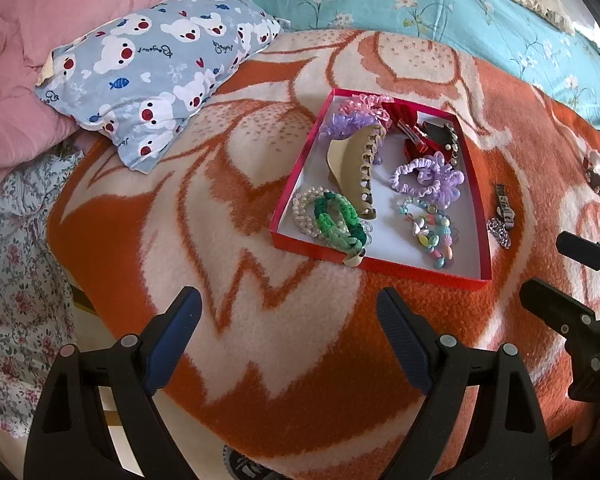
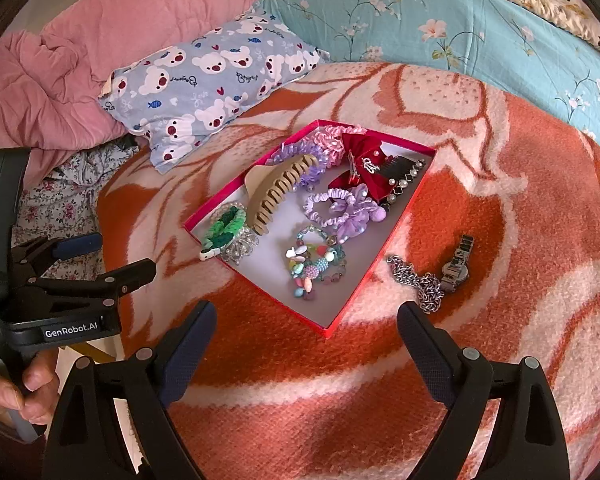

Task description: Organize jewelry

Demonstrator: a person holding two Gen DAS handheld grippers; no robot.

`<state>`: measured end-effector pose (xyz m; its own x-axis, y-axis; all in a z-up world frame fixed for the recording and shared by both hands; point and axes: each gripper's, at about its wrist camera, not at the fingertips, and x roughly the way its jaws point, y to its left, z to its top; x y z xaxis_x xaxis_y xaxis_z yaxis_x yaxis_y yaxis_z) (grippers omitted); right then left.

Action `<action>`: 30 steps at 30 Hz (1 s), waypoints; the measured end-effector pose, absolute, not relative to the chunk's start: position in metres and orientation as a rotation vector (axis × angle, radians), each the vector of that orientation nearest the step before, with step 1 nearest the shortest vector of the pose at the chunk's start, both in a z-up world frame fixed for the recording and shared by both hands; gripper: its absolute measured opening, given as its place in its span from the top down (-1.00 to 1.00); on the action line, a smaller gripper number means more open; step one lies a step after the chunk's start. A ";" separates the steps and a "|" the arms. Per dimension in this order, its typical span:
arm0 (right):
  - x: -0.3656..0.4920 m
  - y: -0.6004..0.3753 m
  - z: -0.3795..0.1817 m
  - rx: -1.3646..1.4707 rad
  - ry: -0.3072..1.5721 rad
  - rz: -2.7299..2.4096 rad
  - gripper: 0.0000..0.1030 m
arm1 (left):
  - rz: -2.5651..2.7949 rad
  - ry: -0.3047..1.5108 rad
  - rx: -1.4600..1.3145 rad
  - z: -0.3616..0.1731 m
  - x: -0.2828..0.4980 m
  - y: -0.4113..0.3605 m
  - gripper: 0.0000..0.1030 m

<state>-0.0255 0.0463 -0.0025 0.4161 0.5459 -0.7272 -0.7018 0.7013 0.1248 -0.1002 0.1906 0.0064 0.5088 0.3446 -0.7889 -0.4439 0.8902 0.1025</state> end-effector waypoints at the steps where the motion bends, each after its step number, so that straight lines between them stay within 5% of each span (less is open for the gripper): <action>1: -0.026 0.046 -0.002 -0.211 0.827 0.791 -0.81 | 0.478 0.917 -0.117 0.006 -0.101 0.191 -0.75; 30: -0.011 0.047 -0.012 -0.179 0.852 0.789 -0.81 | 0.453 0.918 -0.145 0.004 -0.091 0.192 -0.75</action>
